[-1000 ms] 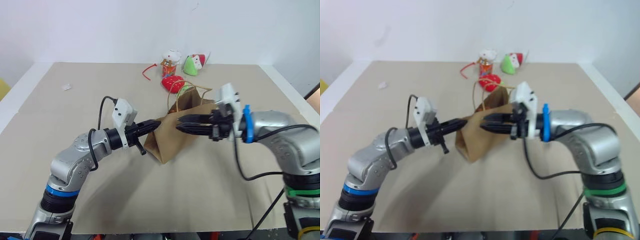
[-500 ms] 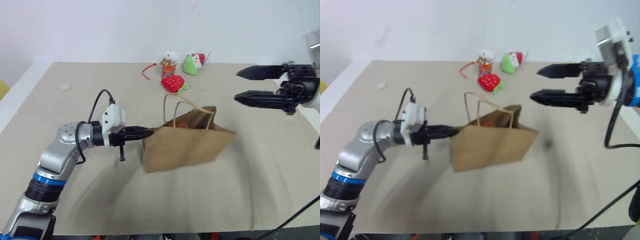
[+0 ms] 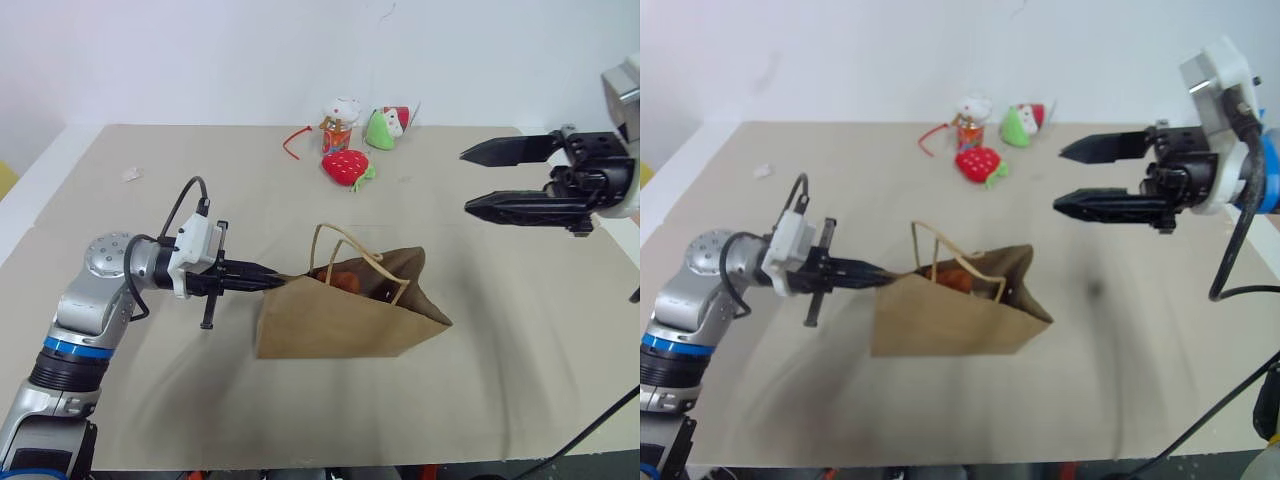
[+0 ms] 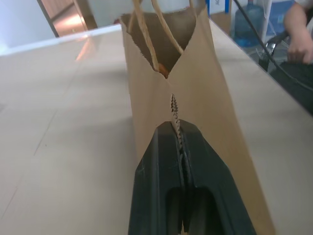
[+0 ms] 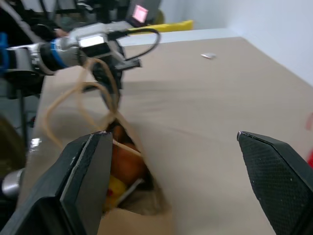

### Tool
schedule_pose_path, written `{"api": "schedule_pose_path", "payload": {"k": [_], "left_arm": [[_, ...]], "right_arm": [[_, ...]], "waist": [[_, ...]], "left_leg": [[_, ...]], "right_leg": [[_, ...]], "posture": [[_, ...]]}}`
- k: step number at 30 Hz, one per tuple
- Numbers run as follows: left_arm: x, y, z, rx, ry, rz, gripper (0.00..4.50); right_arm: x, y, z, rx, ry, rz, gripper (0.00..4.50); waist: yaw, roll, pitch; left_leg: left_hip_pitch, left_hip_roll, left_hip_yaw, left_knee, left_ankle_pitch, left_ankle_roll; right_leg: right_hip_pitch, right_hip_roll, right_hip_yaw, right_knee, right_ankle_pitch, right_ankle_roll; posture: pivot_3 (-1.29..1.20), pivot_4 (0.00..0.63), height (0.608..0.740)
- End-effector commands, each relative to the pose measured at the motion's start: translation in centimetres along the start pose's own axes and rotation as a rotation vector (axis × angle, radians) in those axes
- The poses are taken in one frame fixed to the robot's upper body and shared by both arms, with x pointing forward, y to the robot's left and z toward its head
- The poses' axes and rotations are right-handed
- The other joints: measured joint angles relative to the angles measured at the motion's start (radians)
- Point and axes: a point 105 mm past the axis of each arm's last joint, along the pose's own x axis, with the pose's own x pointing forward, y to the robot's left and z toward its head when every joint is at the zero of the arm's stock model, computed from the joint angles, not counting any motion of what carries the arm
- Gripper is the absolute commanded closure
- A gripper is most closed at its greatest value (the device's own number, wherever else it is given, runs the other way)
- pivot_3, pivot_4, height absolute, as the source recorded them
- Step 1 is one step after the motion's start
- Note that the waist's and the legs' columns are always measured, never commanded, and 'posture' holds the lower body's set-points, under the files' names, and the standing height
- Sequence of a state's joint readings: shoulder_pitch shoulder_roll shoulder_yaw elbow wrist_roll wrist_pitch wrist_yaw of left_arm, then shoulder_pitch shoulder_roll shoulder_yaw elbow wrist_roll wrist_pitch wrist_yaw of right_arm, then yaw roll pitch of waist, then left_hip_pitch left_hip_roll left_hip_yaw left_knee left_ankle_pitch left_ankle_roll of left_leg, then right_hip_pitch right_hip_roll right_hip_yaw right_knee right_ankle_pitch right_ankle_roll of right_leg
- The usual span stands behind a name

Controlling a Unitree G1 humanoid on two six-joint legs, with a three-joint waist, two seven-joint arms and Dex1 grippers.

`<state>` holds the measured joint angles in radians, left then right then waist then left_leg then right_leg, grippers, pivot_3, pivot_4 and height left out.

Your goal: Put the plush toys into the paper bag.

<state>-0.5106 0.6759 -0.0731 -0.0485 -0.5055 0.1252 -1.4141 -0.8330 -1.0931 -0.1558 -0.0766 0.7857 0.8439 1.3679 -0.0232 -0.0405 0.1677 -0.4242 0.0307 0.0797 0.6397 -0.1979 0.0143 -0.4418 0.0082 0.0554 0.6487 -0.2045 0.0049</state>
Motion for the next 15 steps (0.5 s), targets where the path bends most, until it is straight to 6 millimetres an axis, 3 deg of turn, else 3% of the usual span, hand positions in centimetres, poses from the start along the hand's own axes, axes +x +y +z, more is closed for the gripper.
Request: {"api": "schedule_pose_path", "payload": {"k": [1, 8, 9, 11, 15], "left_arm": [[-0.1, 0.5, 0.3, 0.062, 0.035, -0.010, 3.95], [-1.8, 2.2, 2.8, -0.020, -0.002, 0.075, 1.23], [-2.0, 2.2, 3.3, -0.047, -0.010, 0.086, 1.01], [-2.6, 2.2, 4.1, -0.097, -0.016, 0.111, 0.05], [-4.2, 3.4, 5.1, -0.160, -0.018, 0.267, 0.05]], "right_arm": [[0.3, 0.7, 0.5, -0.042, -0.003, 0.025, 0.00], [0.5, 0.4, -0.4, -0.043, -0.001, 0.022, 0.00], [0.5, 0.3, -0.6, -0.044, 0.001, 0.016, 0.00], [0.3, 0.0, -1.0, -0.042, 0.009, -0.004, 0.00], [-0.7, -0.8, -1.9, -0.020, 0.022, -0.065, 0.00]], "waist": [[0.000, 0.000, 0.000], [0.000, 0.000, 0.000], [-0.001, 0.000, 0.000], [-0.003, 0.000, 0.000], [-0.001, 0.000, 0.000]], "left_leg": [[0.000, 0.000, 0.000, 0.000, 0.000, 0.000], [0.000, 0.000, 0.000, 0.001, 0.000, 0.000], [0.000, 0.000, 0.000, 0.001, 0.000, 0.000], [0.000, 0.001, 0.000, 0.000, 0.000, 0.000], [0.000, 0.001, -0.001, 0.000, 0.000, 0.000]], "right_leg": [[0.000, 0.000, 0.000, 0.000, 0.000, 0.000], [0.000, 0.000, 0.000, 0.000, 0.001, 0.002], [0.000, 0.000, 0.000, 0.000, 0.002, 0.003], [0.000, 0.000, 0.000, 0.000, 0.002, 0.004], [0.000, 0.001, -0.002, 0.000, 0.002, 0.003]], "posture": [[0.00, 0.150, 0.740], [0.00, 0.150, 0.740], [0.00, 0.150, 0.740], [0.00, 0.150, 0.740], [0.00, 0.150, 0.740]]}}
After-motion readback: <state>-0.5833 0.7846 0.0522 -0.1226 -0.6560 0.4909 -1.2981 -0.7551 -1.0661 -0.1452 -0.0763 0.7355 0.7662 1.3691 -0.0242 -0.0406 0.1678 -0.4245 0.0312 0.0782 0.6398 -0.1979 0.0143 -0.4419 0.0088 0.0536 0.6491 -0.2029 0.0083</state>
